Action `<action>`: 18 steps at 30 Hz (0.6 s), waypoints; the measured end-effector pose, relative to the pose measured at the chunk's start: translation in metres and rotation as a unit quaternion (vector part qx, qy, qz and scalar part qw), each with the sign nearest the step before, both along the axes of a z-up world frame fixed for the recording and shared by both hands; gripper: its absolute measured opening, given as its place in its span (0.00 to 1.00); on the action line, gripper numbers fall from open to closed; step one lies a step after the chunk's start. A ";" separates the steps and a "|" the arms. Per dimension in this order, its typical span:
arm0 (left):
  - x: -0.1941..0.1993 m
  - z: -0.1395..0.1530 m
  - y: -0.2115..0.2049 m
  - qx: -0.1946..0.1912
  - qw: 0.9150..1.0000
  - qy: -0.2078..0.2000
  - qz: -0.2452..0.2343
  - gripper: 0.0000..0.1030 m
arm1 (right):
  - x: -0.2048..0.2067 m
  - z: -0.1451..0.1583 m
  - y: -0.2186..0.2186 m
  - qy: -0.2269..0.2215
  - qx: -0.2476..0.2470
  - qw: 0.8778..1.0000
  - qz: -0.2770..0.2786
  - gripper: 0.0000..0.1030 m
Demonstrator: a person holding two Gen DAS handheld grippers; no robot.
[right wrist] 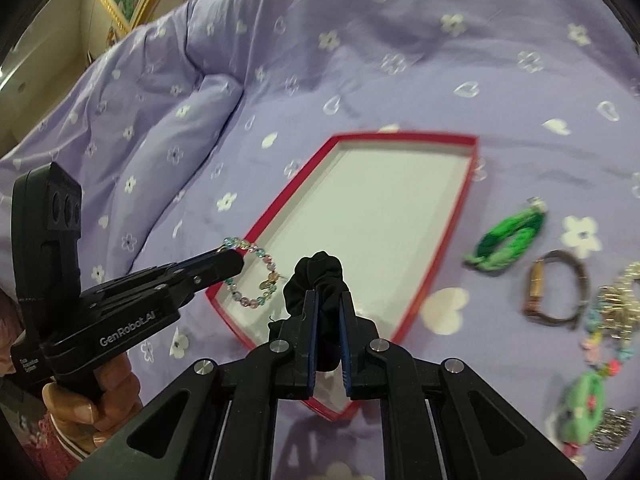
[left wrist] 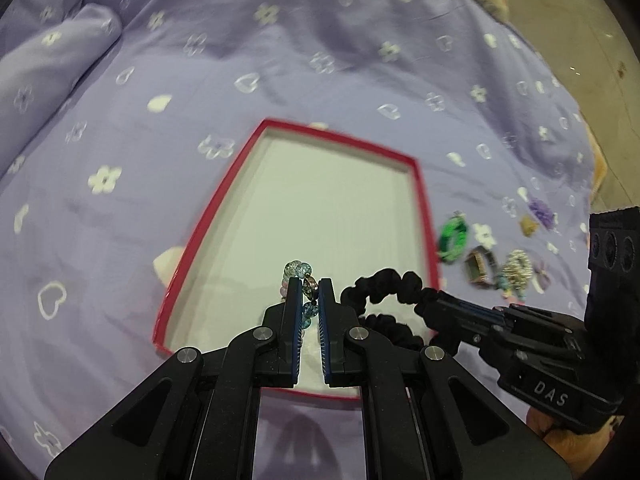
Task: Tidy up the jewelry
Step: 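Carry both items into the tray and open both tools to release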
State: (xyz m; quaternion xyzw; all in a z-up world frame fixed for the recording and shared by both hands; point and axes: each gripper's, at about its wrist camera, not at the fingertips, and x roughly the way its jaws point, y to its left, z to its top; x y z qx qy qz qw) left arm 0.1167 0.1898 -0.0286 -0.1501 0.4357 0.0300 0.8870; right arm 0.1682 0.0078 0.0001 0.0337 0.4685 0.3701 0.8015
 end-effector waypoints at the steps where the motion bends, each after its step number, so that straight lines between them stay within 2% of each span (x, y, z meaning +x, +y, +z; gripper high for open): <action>1: 0.001 -0.005 0.003 -0.001 1.000 0.006 0.003 0.06 | 0.001 -0.004 0.005 0.007 -0.003 1.000 0.007 0.08; 8: 0.005 -0.035 0.020 0.006 0.999 0.043 0.024 0.06 | 0.008 -0.034 0.027 0.029 -0.045 0.998 0.034 0.09; 10: 0.006 -0.043 0.023 0.012 0.998 0.056 0.029 0.06 | 0.009 -0.040 0.031 0.033 -0.059 0.997 0.043 0.13; 15: 0.008 -0.051 0.025 0.014 0.997 0.072 0.034 0.06 | 0.009 -0.046 0.033 0.033 -0.074 0.995 0.051 0.15; 18: 0.009 -0.052 0.023 0.023 0.996 0.079 0.032 0.06 | 0.009 -0.044 0.033 0.031 -0.075 0.995 0.055 0.21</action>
